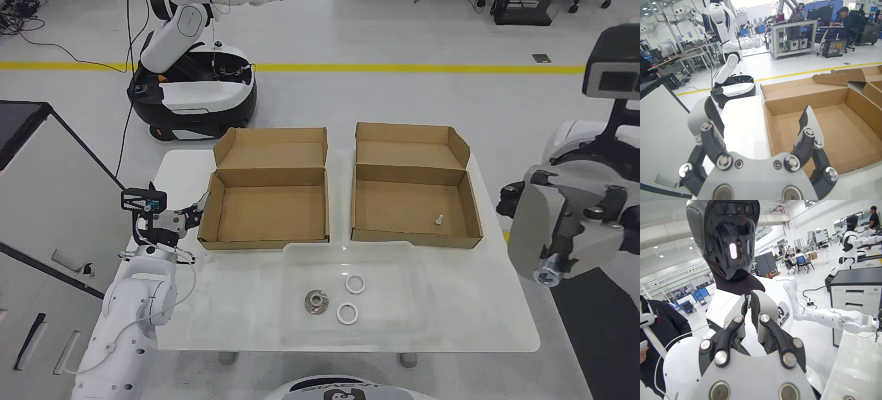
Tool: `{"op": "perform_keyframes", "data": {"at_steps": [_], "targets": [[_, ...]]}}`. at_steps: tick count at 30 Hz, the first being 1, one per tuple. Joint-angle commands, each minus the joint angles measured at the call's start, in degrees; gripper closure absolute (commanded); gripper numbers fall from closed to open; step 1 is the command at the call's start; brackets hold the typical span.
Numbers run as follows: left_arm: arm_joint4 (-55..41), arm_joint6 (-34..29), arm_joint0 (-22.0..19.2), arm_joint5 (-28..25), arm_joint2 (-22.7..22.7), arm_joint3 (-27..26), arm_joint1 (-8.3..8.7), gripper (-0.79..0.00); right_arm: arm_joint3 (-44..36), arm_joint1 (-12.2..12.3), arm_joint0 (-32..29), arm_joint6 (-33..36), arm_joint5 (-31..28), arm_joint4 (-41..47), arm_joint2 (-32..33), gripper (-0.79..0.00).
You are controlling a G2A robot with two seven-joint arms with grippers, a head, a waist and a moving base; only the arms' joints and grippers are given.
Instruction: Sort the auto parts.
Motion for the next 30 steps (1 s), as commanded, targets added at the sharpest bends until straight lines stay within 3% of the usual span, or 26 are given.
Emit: {"op": "perform_keyframes", "data": {"at_steps": [1,15,30], "targets": [[0.0,0.0,0.0,0.0,0.0,0.0,0.0,-0.785,0.0,0.0,0.0,0.0,0.0,0.0,0.0,0.0],[0.0,0.0,0.0,0.0,0.0,0.0,0.0,-0.785,-2.15,-2.01,-4.64,0.71,0.71,6.62,3.51,0.0],[0.0,0.0,0.0,0.0,0.0,0.0,0.0,-0.785,-0.72,-2.88,-5.87,4.47,8.35,-8.48,6.79,0.0]]}}
